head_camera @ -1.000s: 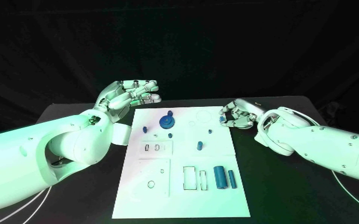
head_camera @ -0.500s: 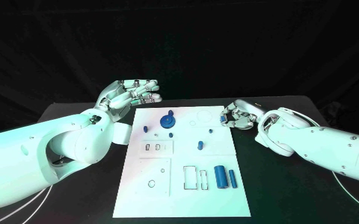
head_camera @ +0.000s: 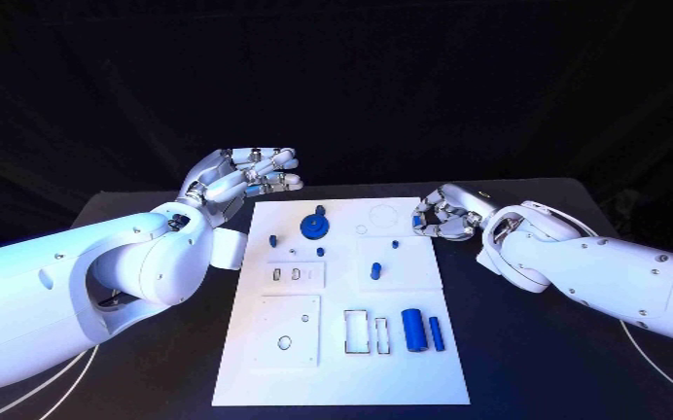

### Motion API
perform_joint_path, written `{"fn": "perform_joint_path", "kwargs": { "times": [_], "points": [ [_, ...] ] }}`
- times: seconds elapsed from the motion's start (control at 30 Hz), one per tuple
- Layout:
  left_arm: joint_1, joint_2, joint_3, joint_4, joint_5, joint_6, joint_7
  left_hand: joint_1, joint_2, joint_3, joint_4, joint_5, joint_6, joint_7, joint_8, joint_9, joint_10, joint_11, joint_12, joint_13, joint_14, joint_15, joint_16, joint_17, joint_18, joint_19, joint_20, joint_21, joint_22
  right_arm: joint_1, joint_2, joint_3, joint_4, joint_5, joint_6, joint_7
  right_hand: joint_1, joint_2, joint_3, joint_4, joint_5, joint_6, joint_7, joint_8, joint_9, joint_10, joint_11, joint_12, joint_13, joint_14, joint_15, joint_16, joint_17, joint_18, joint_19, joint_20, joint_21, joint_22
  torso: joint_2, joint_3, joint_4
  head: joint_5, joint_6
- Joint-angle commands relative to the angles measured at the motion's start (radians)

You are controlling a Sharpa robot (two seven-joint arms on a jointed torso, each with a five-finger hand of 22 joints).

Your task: Assemble the parts on the task board

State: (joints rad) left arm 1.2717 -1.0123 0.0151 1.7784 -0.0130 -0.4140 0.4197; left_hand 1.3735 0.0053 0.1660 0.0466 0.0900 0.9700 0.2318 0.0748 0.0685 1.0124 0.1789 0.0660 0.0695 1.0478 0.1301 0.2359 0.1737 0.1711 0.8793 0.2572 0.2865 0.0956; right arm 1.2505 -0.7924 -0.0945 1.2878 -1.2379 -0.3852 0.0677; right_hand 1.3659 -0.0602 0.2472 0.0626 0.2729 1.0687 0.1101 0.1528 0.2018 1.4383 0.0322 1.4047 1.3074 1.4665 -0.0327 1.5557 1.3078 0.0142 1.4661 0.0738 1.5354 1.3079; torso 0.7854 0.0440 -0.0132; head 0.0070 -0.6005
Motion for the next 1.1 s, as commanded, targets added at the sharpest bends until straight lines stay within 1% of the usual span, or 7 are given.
{"fn": "perform_joint_path", "kwargs": {
  "times": [0.03,0.2,0.37,0.53,0.6,0.83,1.1],
  "points": [
    [0.000,0.001,0.000,-0.001,0.001,0.021,0.007,0.003,0.007,0.006,-0.001,0.001,0.002,0.001,-0.005,0.001,-0.005,0.002,0.001,0.000,-0.008,0.002,-0.004,0.001,0.013,-0.008,0.002,-0.004,-0.001,0.000,-0.002,0.002,0.011,0.033,-0.075,-0.022,0.003,0.018,0.011,-0.003,0.016,0.004,0.000,0.003,0.006,0.000,-0.003,0.005,0.117,0.101,-0.008,0.006,0.248,-0.005,0.087,-0.007,0.006,0.230,-0.001,0.0000,0.0010,0.001,0.000],
    [0.000,0.003,0.000,-0.003,0.001,0.022,0.006,0.003,0.007,0.006,-0.001,0.001,0.002,0.001,-0.005,0.001,-0.005,0.002,0.001,0.000,-0.008,0.002,-0.004,0.001,0.013,-0.008,0.002,-0.004,-0.001,0.006,-0.012,0.008,0.057,0.066,-0.096,-0.041,0.011,0.030,0.024,-0.010,0.031,-0.001,0.001,0.003,0.007,0.000,-0.003,0.004,0.117,0.101,-0.008,0.007,0.251,-0.005,0.088,-0.008,0.007,0.231,-0.001,-0.0011,0.0006,0.002,0.000],
    [0.000,0.004,0.000,-0.008,0.001,0.023,0.005,0.003,0.007,0.006,-0.001,0.001,0.002,0.001,-0.005,0.001,-0.005,0.002,0.001,0.000,-0.008,0.002,-0.004,0.001,0.013,-0.008,0.002,-0.004,-0.001,0.020,-0.018,0.010,0.136,0.073,-0.096,-0.074,0.018,0.039,0.040,-0.018,0.034,-0.005,0.003,0.003,0.009,-0.002,-0.001,0.002,0.116,0.102,-0.007,0.008,0.252,-0.005,0.088,-0.008,0.007,0.231,-0.003,-0.0015,-0.0025,0.008,0.000],
    [0.000,0.006,0.000,-0.017,0.002,0.023,0.003,0.003,0.007,0.006,-0.001,0.001,0.002,0.001,-0.005,0.001,-0.005,0.002,0.001,0.000,-0.008,0.002,-0.004,0.001,0.013,-0.008,0.002,-0.004,-0.001,0.029,0.001,0.010,0.204,0.008,-0.099,-0.111,0.021,0.041,0.050,-0.024,0.040,-0.009,0.005,0.003,0.010,-0.003,0.000,0.000,0.115,0.102,-0.006,0.010,0.255,-0.005,0.088,-0.008,0.008,0.232,-0.009,-0.0047,-0.0033,0.016,-0.006],
    [0.000,0.008,0.000,-0.024,0.002,0.023,0.004,0.003,0.007,0.007,-0.002,0.001,0.002,0.001,-0.006,0.001,-0.005,0.002,0.000,0.000,-0.009,0.002,-0.005,0.001,0.013,-0.008,0.002,-0.004,-0.001,0.031,0.024,0.010,0.228,-0.026,-0.094,-0.131,0.017,0.038,0.051,-0.025,0.032,-0.010,0.006,0.003,0.010,-0.003,0.001,0.000,0.116,0.102,-0.005,0.010,0.256,-0.005,0.089,-0.007,0.008,0.233,-0.012,-0.0069,-0.0021,0.023,-0.015],
    [0.000,0.021,0.000,-0.053,0.002,0.024,0.004,0.004,0.008,0.009,-0.003,0.006,0.003,0.001,-0.006,0.001,-0.005,0.002,0.001,0.000,-0.008,0.002,-0.005,0.001,0.013,-0.009,0.002,-0.004,-0.002,0.030,0.119,-0.003,0.253,-0.146,-0.082,-0.195,0.015,0.040,0.053,-0.025,0.029,-0.011,0.006,0.004,0.011,-0.002,0.002,0.001,0.116,0.102,-0.005,0.011,0.256,-0.005,0.089,-0.007,0.008,0.233,-0.019,-0.0133,0.0042,0.056,-0.035],
    [0.000,0.031,0.000,-0.074,0.005,0.025,0.004,0.004,0.008,0.009,-0.003,0.006,0.003,0.001,-0.006,0.001,-0.005,0.002,0.001,0.000,-0.008,0.002,-0.005,0.001,0.013,-0.009,0.002,-0.004,-0.002,0.007,0.225,-0.019,0.226,-0.221,-0.046,-0.242,0.011,0.039,0.054,-0.024,0.025,-0.011,0.007,0.004,0.011,-0.002,0.002,0.001,0.116,0.102,-0.004,0.010,0.255,-0.005,0.088,-0.006,0.007,0.232,-0.022,-0.0191,0.0098,0.087,-0.057]
  ]
}}
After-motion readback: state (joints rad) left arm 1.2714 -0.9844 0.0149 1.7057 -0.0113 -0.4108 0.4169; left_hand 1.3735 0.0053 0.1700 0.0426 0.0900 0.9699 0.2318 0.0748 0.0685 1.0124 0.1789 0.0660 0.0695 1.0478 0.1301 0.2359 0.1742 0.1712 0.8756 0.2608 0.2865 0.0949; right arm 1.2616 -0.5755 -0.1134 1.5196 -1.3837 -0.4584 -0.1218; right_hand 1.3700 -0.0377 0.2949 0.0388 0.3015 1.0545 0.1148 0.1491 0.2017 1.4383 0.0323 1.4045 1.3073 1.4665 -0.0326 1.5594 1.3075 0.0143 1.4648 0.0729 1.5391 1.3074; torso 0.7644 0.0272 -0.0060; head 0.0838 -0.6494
